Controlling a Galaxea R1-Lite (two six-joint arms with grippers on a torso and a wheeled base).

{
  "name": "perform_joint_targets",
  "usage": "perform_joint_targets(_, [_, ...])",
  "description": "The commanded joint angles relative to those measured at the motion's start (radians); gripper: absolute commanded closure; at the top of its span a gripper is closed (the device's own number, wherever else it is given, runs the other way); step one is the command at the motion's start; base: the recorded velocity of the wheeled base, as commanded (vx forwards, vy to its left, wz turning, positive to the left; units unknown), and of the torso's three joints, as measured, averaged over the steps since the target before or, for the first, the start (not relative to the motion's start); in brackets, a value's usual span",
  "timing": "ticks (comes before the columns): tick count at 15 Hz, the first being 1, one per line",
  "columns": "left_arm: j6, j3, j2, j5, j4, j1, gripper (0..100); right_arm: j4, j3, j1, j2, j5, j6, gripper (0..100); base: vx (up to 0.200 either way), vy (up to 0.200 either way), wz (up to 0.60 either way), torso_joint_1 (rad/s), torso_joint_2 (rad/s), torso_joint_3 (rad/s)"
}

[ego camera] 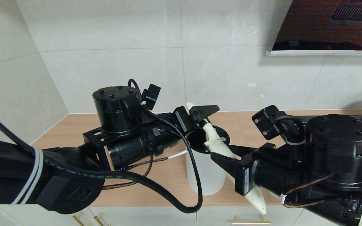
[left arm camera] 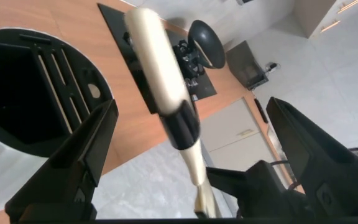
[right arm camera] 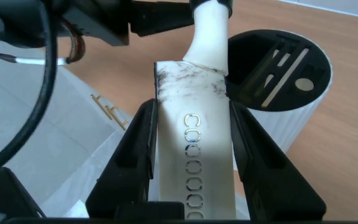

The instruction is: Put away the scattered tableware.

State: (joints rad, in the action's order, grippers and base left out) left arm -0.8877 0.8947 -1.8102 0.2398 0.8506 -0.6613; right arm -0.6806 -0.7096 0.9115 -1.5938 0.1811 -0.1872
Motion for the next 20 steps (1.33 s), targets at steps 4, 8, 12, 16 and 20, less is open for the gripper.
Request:
perform_joint_targets(4, [-0.001, 0.006, -0.003, -0.004, -0.001, 0.000, 0, 0.000, 0.004, 0.007, -0.009, 0.000, 0.000, 100, 0.000, 0.000, 0.00, 0.000, 0.00, 0.000])
perform_joint_targets(8, [-0.001, 0.006, -0.004, 0.003, -0.001, 0.000, 100, 0.000, 0.004, 0.007, -0.017, 0.000, 0.000, 100, 0.000, 0.000, 0.00, 0.000, 0.00, 0.000])
perform_joint_targets(12, [-0.001, 0.006, -0.003, 0.003, -0.001, -0.001, 100, -0.002, -0.001, 0.007, -0.021, 0.017, 0.000, 100, 0.000, 0.000, 0.00, 0.000, 0.00, 0.000])
perform_joint_targets(16, [-0.001, 0.006, -0.001, 0.000, 0.001, 0.000, 100, -0.004, -0.008, 0.007, -0.021, 0.032, -0.009, 100, 0.000, 0.000, 0.00, 0.000, 0.00, 0.000])
perform_joint_targets(20, [-0.001, 0.006, 0.000, 0.000, 0.001, 0.000, 100, -0.004, -0.025, 0.007, -0.025, 0.046, -0.024, 100, 0.000, 0.000, 0.00, 0.000, 0.00, 0.000])
